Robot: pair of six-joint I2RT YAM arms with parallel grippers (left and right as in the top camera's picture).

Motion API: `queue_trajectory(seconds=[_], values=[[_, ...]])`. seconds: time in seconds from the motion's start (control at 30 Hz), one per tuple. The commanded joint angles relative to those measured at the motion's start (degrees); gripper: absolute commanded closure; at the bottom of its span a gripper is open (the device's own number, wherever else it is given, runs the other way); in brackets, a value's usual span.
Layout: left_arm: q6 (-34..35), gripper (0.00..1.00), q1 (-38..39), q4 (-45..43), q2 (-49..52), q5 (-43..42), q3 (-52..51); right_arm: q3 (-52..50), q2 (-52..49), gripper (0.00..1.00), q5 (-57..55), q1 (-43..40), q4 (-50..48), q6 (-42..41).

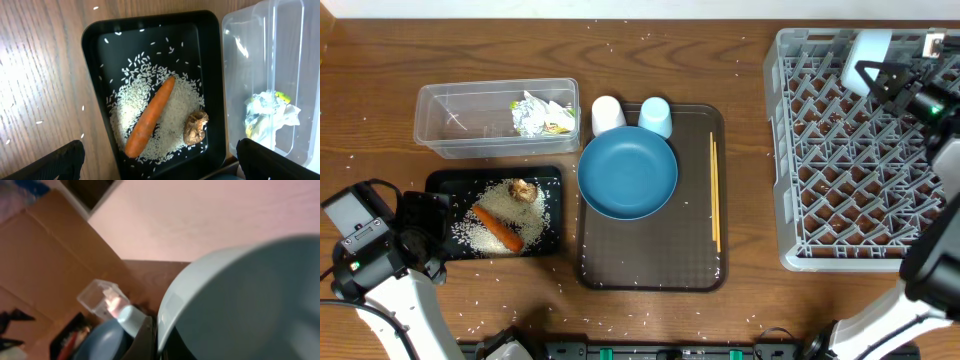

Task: Sort waste into correct bins and load items into the dishwasher rack
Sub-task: 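Lower the bowl into the back right of the rack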

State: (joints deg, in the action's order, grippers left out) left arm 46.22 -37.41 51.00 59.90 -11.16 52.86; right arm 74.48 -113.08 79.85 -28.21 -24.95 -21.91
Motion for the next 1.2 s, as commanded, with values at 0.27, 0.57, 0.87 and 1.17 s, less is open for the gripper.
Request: queue_trajectory(seconds=[0.27, 0.57, 0.87, 1.17], values=[[-0.79, 0.02, -0.20, 0.15, -0.04, 0.92, 0.66, 0.59, -12.70, 0.99, 0.59, -3.37, -10.38, -18.93], [-0.76, 0.02, -0.20, 0.15, -0.04, 0.92, 0.66, 0.59, -13.18, 0.99, 4.17, -6.32, -19.93, -29.35], [-0.76, 0.02, -0.20, 0.15, -0.04, 0.92, 0.66, 0.59, -13.18, 0.83, 6.38, -8.59, -35.52, -47.74], [-0.76, 0.02, -0.20, 0.15, -0.04, 0.92, 0.66, 0.42, -13.18, 0.80, 9.53, -10.71, -35.52, -49.03]])
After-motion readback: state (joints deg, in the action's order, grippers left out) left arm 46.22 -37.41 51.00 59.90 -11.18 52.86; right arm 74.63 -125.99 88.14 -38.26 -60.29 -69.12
